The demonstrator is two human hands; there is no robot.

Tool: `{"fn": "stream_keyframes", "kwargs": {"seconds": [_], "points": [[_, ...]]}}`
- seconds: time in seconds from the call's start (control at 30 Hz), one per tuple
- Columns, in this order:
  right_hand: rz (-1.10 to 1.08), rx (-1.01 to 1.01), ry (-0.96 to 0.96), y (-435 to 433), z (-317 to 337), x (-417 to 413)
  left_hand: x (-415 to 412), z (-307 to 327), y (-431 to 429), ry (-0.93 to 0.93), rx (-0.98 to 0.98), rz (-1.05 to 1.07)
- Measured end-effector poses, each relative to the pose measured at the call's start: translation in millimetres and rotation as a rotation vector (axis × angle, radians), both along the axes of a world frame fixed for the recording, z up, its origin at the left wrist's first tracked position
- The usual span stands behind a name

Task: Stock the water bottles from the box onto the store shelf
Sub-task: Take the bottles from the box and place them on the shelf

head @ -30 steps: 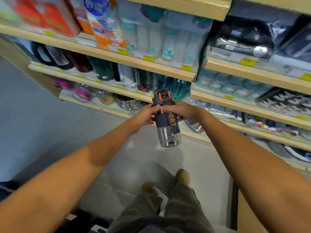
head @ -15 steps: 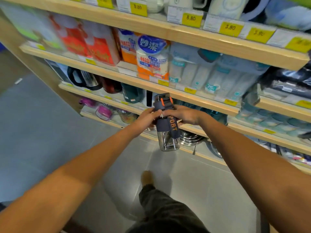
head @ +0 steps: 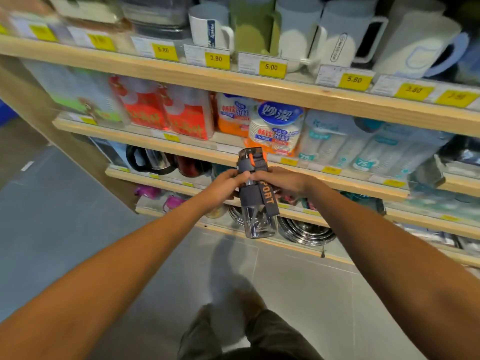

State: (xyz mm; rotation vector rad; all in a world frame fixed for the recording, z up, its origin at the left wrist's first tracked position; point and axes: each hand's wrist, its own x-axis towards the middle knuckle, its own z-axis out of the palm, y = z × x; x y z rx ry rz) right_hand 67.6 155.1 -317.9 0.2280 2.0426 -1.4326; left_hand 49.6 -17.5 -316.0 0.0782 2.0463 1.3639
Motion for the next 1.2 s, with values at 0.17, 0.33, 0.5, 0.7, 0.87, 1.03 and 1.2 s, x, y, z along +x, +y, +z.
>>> {"fn": "stream_keyframes", "kwargs": {"seconds": [0.17, 0.33, 0.5, 0.7, 0.87, 1.03, 1.2], "points": [[-0.106, 0.015, 0.073, -26.8, 36.0, 7.9, -15.2, 36.9, -23.2, 0.115, 0.011, -0.116], [-0.219, 0.076, 0.177, -43.8, 94.6, 9.3, -29.8, 80.3, -38.7, 0.271, 0.081, -0.196], [-0.277, 0.189, 0.341, -49.0, 171.0, 13.2, -39.3, 145.3, -36.3, 0.430, 0.187, -0.199], [-0.343, 0.372, 0.627, -59.8, 272.1, 5.0, -54.6, 239.3, -34.2, 0.648, 0.311, -0.219], [-0.374, 0.378, 0.809, -69.1, 343.0, -8.5, -73.6, 314.0, -41.5, 0.777, 0.367, -0.237], [-0.402, 0.373, 0.988, -85.1, 404.3, -23.8, -84.2, 378.0, -47.9, 0.804, 0.455, -0.259], [-0.457, 0.346, 1.199, -98.2, 473.1, -40.2, -103.2, 439.5, -64.4, 0.746, 0.521, -0.430]]}}
